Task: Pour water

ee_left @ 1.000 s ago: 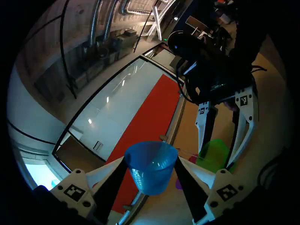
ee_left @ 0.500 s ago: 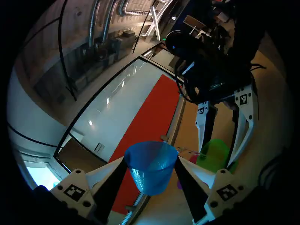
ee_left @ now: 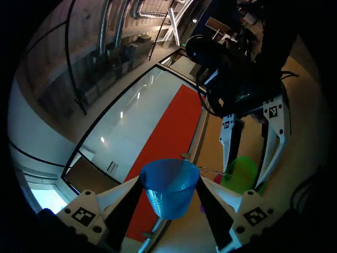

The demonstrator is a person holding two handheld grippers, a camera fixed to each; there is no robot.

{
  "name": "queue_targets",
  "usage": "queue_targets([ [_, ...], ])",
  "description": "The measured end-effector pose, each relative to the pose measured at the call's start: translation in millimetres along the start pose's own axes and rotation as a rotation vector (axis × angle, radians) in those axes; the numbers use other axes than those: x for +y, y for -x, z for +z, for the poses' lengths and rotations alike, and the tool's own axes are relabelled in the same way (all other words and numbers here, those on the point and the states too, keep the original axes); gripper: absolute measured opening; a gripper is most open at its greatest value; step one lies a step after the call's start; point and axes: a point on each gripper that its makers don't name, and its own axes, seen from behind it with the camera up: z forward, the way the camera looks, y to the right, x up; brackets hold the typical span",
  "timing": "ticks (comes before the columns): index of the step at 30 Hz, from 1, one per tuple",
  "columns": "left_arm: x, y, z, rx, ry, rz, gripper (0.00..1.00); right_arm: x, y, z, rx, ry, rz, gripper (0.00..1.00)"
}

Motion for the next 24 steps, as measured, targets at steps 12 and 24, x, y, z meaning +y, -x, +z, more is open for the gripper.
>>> queue_targets([
  [12, 0.7, -1.9, -2.7, 0.003, -0.001, 0.011, 0.85, 0.0, -0.2, -1.0, 0.003, -0.002, -0.002, 0.93],
  [24, -0.1, -4.0, -1.6, 0.006, -0.003, 0.029, 0.85, -0.5, -1.3, -1.1, 0.007, -0.002, -0.004, 0.93],
])
